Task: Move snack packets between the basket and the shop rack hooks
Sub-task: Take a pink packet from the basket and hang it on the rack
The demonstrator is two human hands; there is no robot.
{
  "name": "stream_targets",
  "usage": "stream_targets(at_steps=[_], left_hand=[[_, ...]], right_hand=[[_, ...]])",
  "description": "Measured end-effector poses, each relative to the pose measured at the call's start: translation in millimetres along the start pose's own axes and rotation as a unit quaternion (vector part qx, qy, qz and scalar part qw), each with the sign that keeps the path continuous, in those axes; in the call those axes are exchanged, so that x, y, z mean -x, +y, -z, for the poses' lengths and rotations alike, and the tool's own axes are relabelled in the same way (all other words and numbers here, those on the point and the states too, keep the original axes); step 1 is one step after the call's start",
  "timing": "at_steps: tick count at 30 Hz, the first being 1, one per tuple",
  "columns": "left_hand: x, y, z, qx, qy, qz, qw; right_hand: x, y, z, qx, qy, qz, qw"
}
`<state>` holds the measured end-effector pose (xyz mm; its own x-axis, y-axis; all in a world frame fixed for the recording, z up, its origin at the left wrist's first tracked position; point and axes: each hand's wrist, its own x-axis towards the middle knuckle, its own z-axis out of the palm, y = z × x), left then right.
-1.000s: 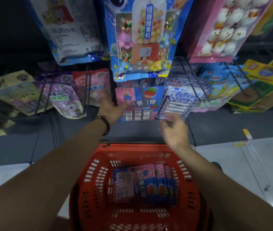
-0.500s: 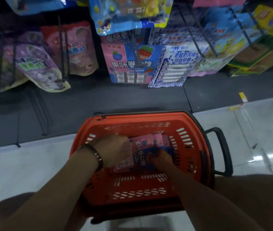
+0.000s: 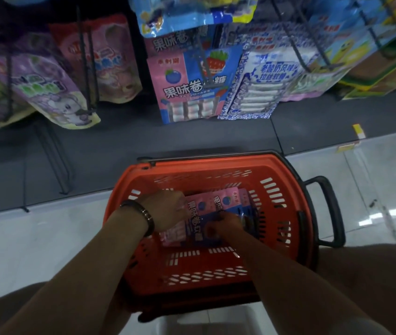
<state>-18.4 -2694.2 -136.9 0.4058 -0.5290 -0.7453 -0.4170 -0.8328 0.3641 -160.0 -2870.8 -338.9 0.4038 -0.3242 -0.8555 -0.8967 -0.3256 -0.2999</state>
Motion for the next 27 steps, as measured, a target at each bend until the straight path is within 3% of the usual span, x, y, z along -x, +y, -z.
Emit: stream_targets(at_steps=[3, 6, 14, 17, 22, 27], left_hand=[[2.3, 1.5, -1.9, -0.005, -0.029, 0.010, 1.000], [1.9, -8.4, -9.2, 0.001, -0.031, 0.023, 0.999], [20.6, -28.5, -29.8, 0.095, 0.085, 0.015, 0.992], [40.0, -19.5, -23.5, 0.211, 0.172, -0.022, 0.962], [85.3, 6.9, -7.0, 0.353, 0.160, -0.142, 0.911], [134.7, 31.9, -12.1, 0.471, 0.266, -0.164, 0.825]], right_hand=[[10.1, -7.1, -0.7, -0.068, -0.030, 0.027, 0.997], [35.7, -14.3, 5.5, -0.057, -0.033, 0.093, 0.993], [116.5, -33.4, 87.2, -0.027, -0.070, 0.272, 0.959], [153.3, -51.7, 120.1, -0.018, -0.100, 0.336, 0.936], [223.0, -88.0, 171.8, -0.001, -0.161, 0.403, 0.901], [278.2, -110.7, 202.4, -0.043, -0.081, 0.446, 0.890]])
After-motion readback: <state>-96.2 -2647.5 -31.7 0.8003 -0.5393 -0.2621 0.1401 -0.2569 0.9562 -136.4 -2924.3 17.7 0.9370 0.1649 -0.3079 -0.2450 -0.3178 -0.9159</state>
